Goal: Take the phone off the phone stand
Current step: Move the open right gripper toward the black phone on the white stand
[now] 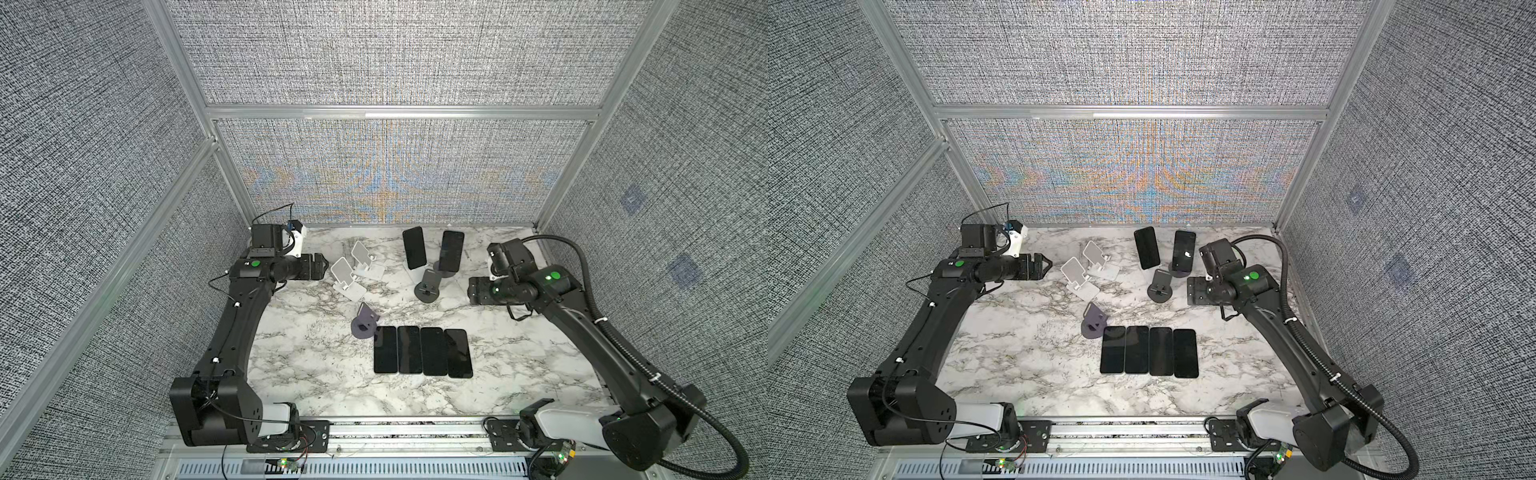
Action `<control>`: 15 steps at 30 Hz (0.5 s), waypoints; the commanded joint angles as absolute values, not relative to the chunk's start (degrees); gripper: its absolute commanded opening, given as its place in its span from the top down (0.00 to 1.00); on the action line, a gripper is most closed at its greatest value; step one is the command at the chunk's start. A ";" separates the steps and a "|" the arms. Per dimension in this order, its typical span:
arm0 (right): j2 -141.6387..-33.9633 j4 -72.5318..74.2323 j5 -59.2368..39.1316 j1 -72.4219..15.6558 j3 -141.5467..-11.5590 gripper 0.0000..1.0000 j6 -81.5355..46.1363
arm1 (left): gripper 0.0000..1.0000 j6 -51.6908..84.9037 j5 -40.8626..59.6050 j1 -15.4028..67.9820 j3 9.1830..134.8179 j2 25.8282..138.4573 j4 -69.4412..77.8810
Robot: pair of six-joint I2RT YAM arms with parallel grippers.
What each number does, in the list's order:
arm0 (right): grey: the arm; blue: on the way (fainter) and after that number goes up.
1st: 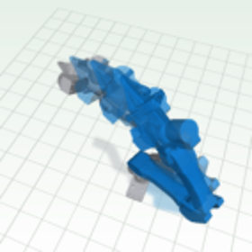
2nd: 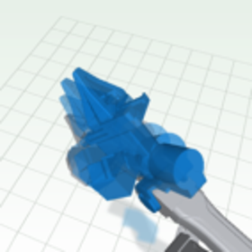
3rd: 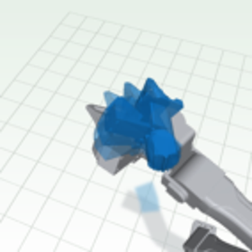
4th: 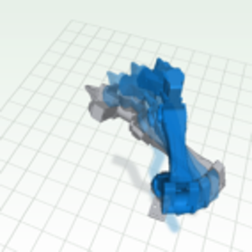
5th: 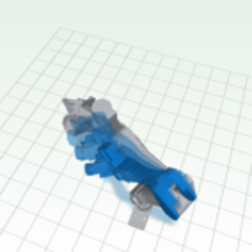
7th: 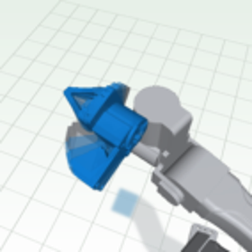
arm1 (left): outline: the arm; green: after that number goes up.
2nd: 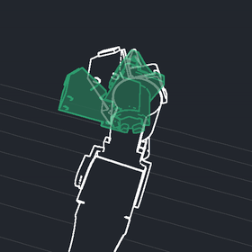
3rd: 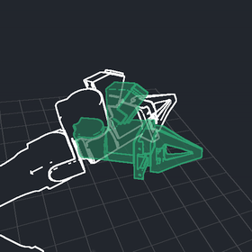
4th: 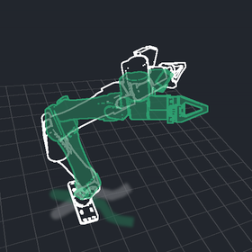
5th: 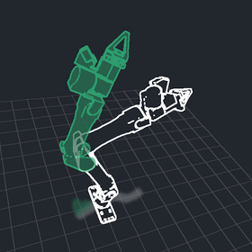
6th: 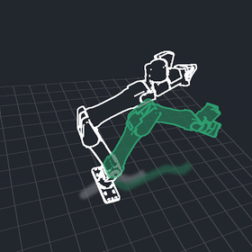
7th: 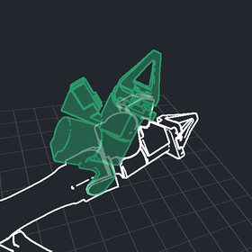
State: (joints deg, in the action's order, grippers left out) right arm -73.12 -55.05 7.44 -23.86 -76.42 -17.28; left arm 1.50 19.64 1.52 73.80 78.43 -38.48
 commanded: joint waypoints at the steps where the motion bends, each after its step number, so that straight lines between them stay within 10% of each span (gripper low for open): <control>1: -74.27 -50.32 4.74 -23.85 -79.04 0.13 -10.07 | 0.08 1.58 20.78 1.58 73.70 78.60 -37.82; 15: -85.18 -34.05 -2.85 -23.80 -81.52 0.13 -0.22 | 0.09 7.89 28.56 2.61 70.80 77.05 -30.54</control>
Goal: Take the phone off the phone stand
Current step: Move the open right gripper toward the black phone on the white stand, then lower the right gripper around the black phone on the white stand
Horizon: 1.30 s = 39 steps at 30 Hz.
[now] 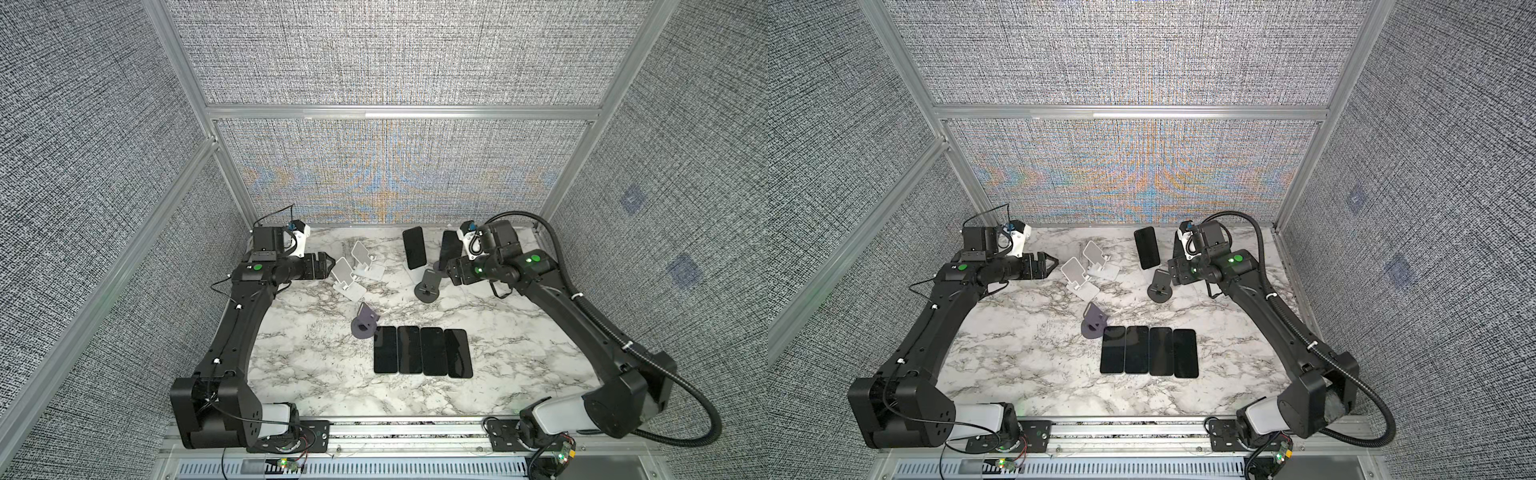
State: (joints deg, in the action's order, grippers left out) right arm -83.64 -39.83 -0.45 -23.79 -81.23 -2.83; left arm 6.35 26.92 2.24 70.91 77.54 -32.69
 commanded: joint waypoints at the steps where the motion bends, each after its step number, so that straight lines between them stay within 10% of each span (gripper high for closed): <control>1: -86.12 -32.73 -2.98 -23.77 -81.56 0.13 0.04 | 0.09 8.18 28.63 2.74 70.67 76.90 -30.21; 39: -117.28 -5.16 -4.63 -24.87 -91.44 0.07 -0.27 | 0.05 7.21 28.17 4.03 71.10 77.24 -31.27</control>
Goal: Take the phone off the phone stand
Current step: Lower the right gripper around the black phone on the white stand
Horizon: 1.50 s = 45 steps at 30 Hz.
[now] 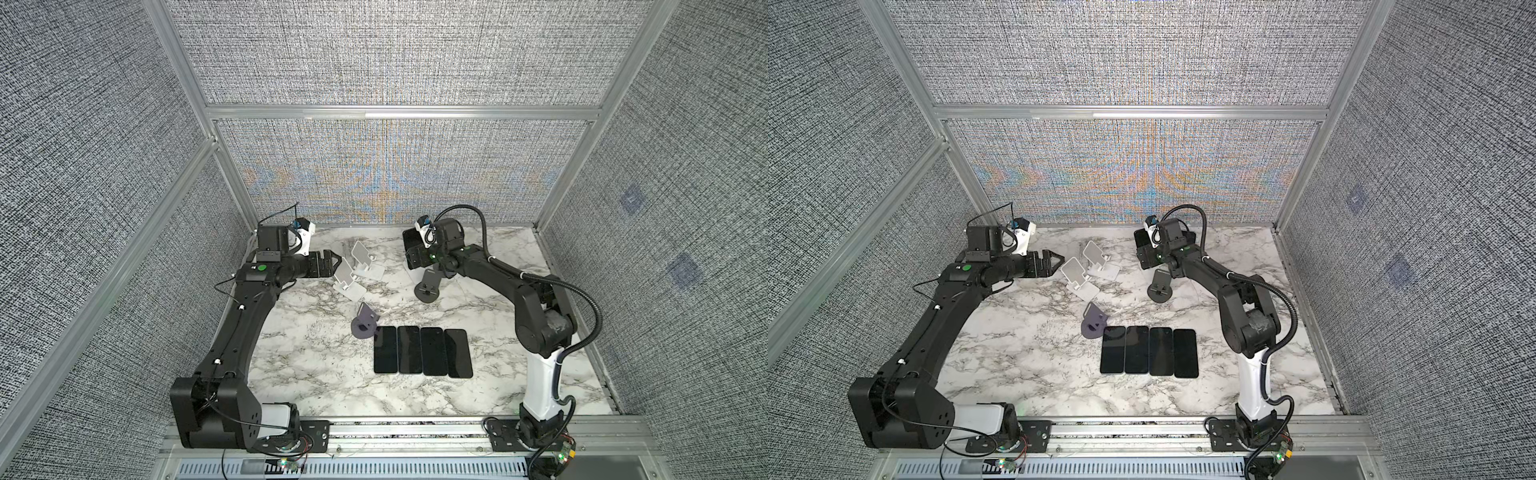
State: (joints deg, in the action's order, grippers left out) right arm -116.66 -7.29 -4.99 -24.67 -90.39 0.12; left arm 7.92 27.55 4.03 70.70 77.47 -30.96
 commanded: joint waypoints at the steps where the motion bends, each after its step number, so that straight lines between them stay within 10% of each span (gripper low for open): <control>1: -117.70 -5.10 -4.26 -24.87 -91.80 0.07 -0.42 | 0.05 7.20 28.21 4.04 71.10 77.21 -31.29; 45: -125.08 -4.93 0.00 -25.34 -98.81 0.29 -3.16 | 0.05 6.77 28.31 3.61 71.10 76.19 -31.28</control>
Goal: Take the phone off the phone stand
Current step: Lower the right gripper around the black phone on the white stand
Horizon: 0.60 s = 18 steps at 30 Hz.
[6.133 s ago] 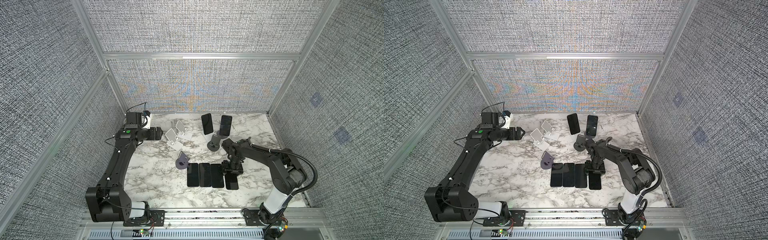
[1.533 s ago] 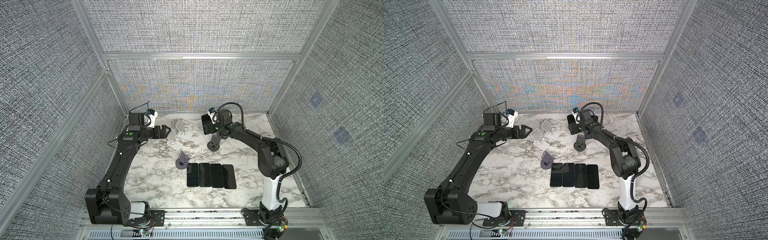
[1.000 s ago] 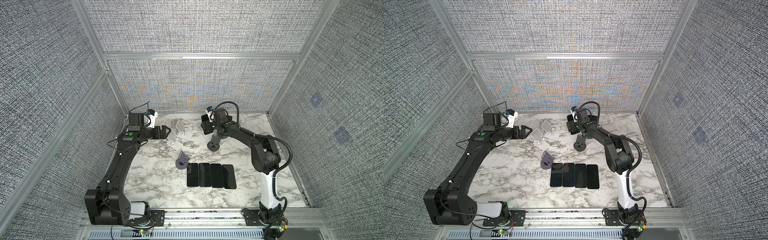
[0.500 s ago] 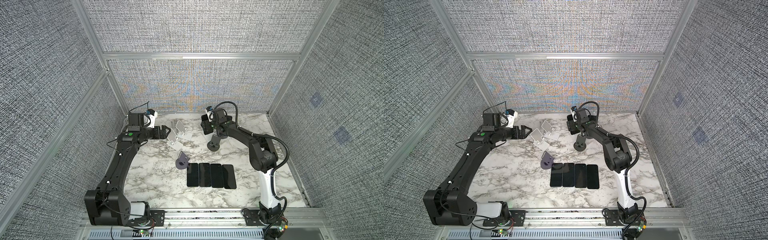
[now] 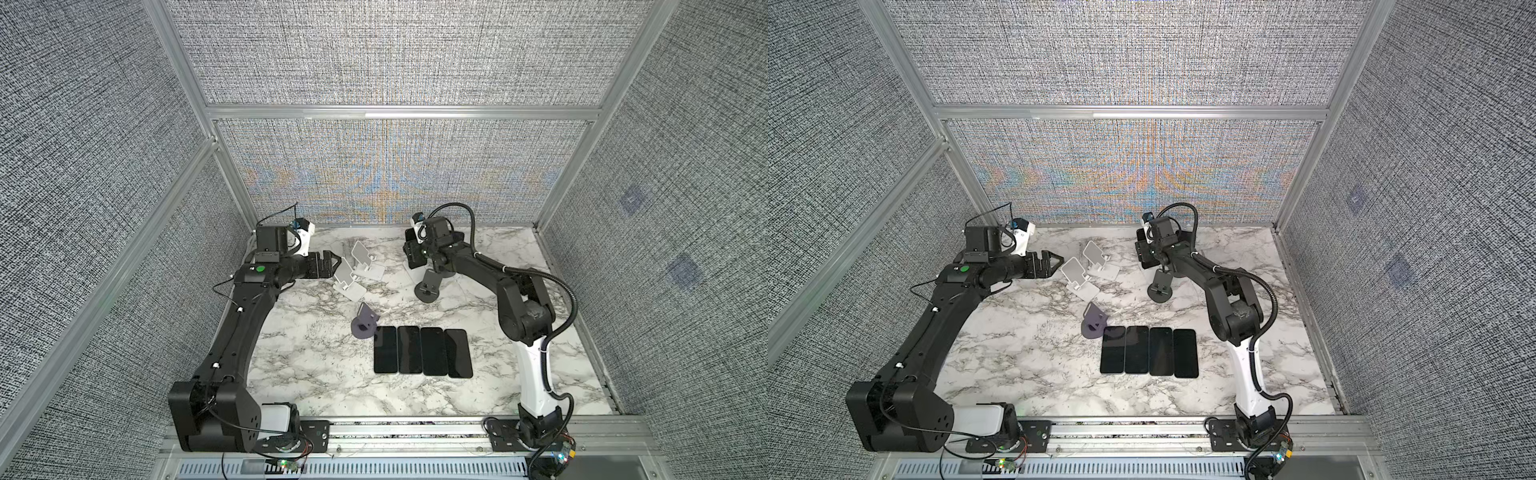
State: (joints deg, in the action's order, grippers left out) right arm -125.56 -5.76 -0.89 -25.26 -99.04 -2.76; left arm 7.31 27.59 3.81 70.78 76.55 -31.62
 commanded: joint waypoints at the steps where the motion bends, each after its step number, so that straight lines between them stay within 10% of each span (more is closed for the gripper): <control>1: -125.03 -4.86 0.08 -25.45 -98.71 0.30 -3.19 | 0.05 6.76 28.32 3.68 71.10 76.12 -31.23; 18: -123.06 -5.27 1.14 -26.15 -98.44 0.41 -3.39 | 0.05 6.65 28.26 3.37 71.19 76.02 -31.38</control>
State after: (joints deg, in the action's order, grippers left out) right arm -123.66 -6.31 0.21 -25.93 -98.24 -2.90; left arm 7.29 27.59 3.51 70.78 76.40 -31.64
